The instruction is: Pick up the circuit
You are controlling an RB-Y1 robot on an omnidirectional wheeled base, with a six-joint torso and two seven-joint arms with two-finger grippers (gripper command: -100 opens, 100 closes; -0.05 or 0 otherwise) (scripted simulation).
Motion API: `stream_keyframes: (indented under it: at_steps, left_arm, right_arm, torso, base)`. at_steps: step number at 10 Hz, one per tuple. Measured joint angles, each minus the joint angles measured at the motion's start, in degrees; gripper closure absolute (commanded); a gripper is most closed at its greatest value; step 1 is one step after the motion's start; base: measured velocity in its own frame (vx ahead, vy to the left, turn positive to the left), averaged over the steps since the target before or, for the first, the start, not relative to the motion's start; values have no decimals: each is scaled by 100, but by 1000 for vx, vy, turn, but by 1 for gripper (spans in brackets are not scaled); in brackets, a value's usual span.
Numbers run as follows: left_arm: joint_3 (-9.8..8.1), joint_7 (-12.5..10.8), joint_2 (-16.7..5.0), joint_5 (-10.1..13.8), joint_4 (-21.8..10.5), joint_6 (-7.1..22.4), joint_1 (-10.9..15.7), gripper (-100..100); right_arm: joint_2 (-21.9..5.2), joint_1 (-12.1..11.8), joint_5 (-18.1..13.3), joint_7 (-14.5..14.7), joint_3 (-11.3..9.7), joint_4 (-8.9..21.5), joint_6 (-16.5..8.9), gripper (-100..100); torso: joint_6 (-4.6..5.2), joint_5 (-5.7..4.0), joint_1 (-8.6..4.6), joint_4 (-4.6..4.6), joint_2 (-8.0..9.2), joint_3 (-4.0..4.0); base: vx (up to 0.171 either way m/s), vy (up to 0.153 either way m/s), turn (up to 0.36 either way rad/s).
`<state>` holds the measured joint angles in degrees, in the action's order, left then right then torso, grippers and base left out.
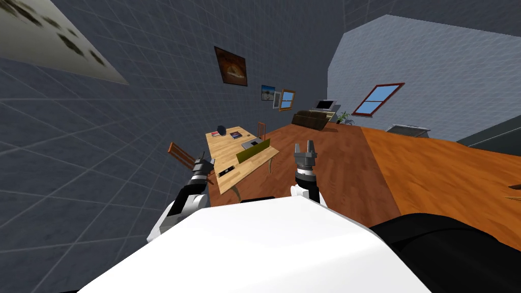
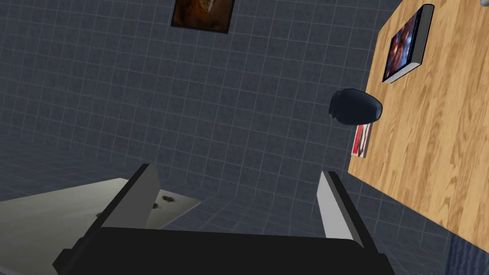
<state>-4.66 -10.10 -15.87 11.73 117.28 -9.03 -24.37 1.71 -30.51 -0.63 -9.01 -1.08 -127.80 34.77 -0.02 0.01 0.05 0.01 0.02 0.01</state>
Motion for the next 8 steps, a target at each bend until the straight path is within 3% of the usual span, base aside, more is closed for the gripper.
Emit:
stream_keyframes:
  at_steps: [2, 8]
  left_arm:
    - [-131, -54, -343, 364, -215, 327, -55, -100]
    - [-266, -116, -942, 1256, -1025, 972, 12, -100]
  right_arm:
    - [0, 1, 0, 0, -1, 0, 0, 0]
    - [0, 1, 0, 0, 0, 0, 0, 0]
  torso:
    - [4, -1, -2, 0, 0, 0]
    - [4, 0, -2, -1, -5, -3]
  base:
    - [-5, -2, -209]
    - [1, -3, -157]
